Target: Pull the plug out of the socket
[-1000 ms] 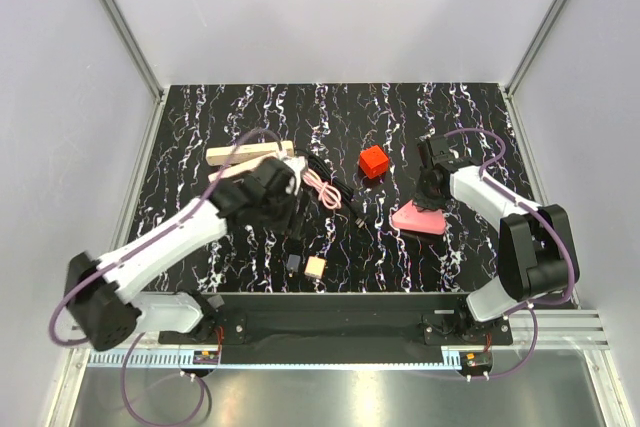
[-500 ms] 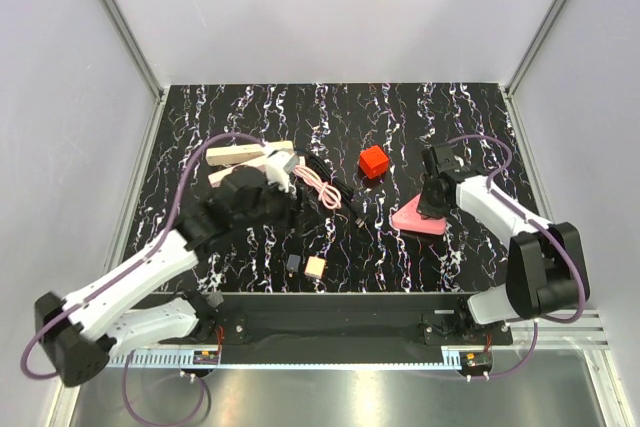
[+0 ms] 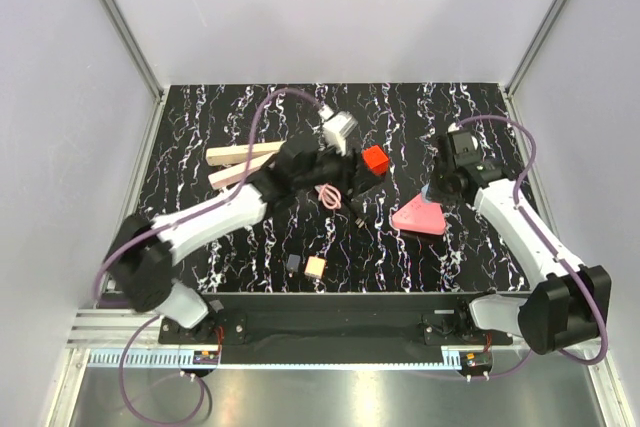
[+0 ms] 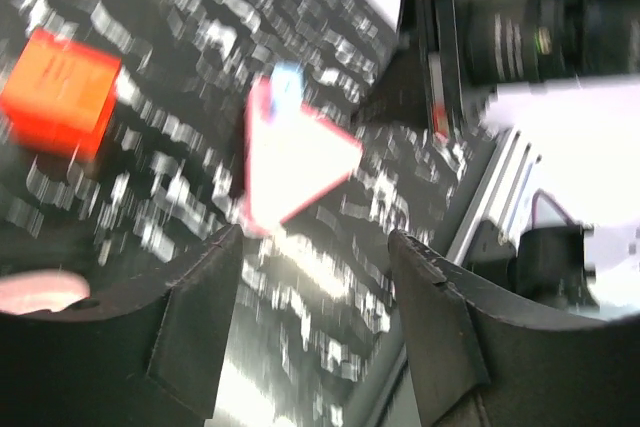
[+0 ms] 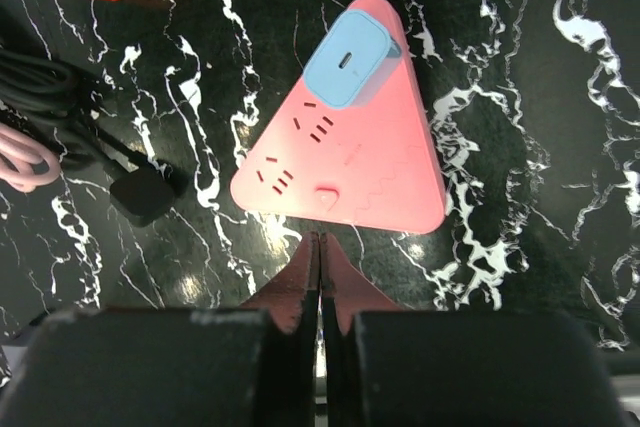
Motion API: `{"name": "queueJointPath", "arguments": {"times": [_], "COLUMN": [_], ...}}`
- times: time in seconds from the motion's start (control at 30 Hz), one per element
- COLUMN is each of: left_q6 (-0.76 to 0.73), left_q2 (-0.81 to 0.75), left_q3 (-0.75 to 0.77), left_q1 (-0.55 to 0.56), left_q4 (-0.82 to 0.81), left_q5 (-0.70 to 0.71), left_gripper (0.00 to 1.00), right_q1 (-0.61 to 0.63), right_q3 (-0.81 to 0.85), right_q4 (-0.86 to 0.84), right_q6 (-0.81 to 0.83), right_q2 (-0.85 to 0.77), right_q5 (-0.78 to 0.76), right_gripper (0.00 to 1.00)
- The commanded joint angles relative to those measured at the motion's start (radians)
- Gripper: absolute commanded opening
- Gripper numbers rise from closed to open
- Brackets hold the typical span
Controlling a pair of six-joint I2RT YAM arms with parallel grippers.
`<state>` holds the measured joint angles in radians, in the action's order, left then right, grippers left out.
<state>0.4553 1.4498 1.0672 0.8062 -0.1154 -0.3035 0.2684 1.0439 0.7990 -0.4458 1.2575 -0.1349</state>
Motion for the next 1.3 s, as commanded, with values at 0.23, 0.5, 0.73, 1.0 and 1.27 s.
{"name": "queueJointPath", "arguments": {"times": [0.23,0.5,0.73,1.0,1.27], "left_q6": [-0.066,-0.106,-0.077,-0.056,0.037], "left_q2": [0.377,0.556,0.612,0.661,0.727], "left_q3": [0.269,0.313,0.307,0.321,0.298], "left_q1": [0.031,0.065,0.073,0.117,0.117], "left_q4": [-0.276,-0.308,-0.317,-0.325,-0.409], "left_q5": [-0.132,-0.085,-0.092,-0.071,-0.072], "left_gripper": [0.59,0.50,0.34,0.26,0.19], "right_q1": [0.002,-0.078,-0.172,-0.173,-0.132], "right_q3": [0.169,0.234,0.266,0.289,0.272], "right_q4": [0.175,0.241,0.201,0.161,0.137], "right_q6": [0.027,-0.008,-0.011,0.015,-0.059], "right_q2": [-0.058,0.040,0.114,0.216,0.250], "right_q5": [-0.169,-0.189,-0.066,0.040,0.037], "right_gripper": [0.72,1.00,1.00,1.00,1.00]}}
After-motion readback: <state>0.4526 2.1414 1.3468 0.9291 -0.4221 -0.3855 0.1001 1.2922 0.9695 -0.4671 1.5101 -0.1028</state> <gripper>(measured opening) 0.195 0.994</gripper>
